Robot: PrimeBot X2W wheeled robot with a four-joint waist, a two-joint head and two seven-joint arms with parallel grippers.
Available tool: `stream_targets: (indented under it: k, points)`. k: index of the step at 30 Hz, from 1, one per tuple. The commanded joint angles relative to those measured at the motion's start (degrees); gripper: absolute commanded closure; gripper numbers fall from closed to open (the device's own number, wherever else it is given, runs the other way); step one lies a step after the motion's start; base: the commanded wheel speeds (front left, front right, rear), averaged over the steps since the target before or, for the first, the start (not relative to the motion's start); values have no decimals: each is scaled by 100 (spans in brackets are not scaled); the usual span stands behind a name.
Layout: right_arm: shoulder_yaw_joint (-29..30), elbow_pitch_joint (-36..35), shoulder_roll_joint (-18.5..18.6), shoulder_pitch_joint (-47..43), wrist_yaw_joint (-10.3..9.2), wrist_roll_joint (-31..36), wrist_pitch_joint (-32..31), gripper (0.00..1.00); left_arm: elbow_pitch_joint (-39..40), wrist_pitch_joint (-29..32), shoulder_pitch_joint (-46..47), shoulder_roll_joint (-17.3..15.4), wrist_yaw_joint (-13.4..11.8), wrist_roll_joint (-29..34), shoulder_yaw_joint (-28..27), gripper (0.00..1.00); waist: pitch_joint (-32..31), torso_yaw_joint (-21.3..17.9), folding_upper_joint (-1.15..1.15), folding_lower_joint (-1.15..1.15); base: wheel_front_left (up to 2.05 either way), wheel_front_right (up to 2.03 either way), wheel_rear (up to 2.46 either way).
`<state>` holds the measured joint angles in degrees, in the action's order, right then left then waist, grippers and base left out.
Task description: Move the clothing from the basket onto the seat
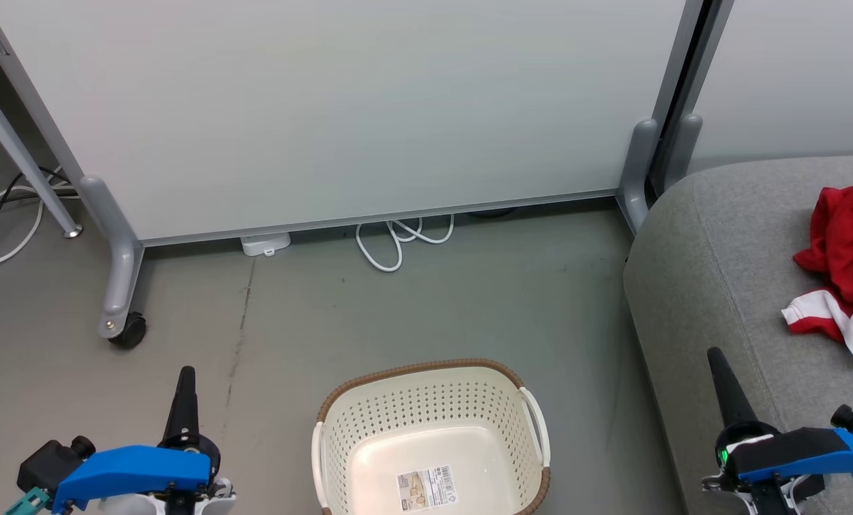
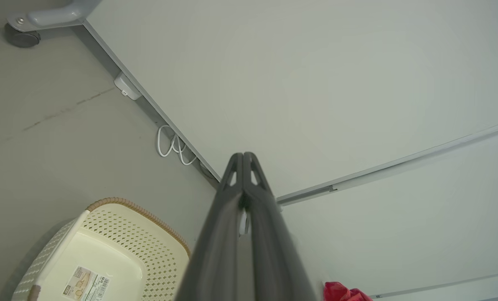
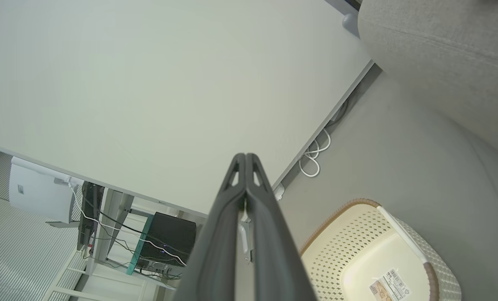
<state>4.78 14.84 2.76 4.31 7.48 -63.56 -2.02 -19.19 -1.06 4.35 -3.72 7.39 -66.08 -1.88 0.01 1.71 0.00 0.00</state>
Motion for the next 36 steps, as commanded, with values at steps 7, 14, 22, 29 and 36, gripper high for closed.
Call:
stream_targets:
  k: [7, 14, 22, 29, 36]
  points:
    - [44, -74, 16, 145, 2, -546, -85, 100, 154, 148, 149, 3, 11, -485, -114, 100, 2, -23, 0, 0, 0, 0, 0]
    - [67, -78, 16, 162, 2, -914, -144, 100, 214, 247, 160, 16, 12, -824, -178, 100, 4, -42, 0, 0, 0, 0, 0]
    - [86, -79, 17, 169, 2, -1262, -202, 100, 271, 338, 176, 27, 13, -1140, -233, 100, 6, -61, 0, 0, 0, 0, 0]
    - [106, -83, 17, 180, 2, -1589, -256, 100, 325, 424, 188, 39, 14, -1437, -277, 100, 8, -80, 0, 0, 0, 0, 0]
    - [124, -86, 18, 196, 2, -1897, -305, 100, 374, 508, 200, 52, 15, -1720, -329, 100, 10, -99, 0, 0, 0, 0, 0]
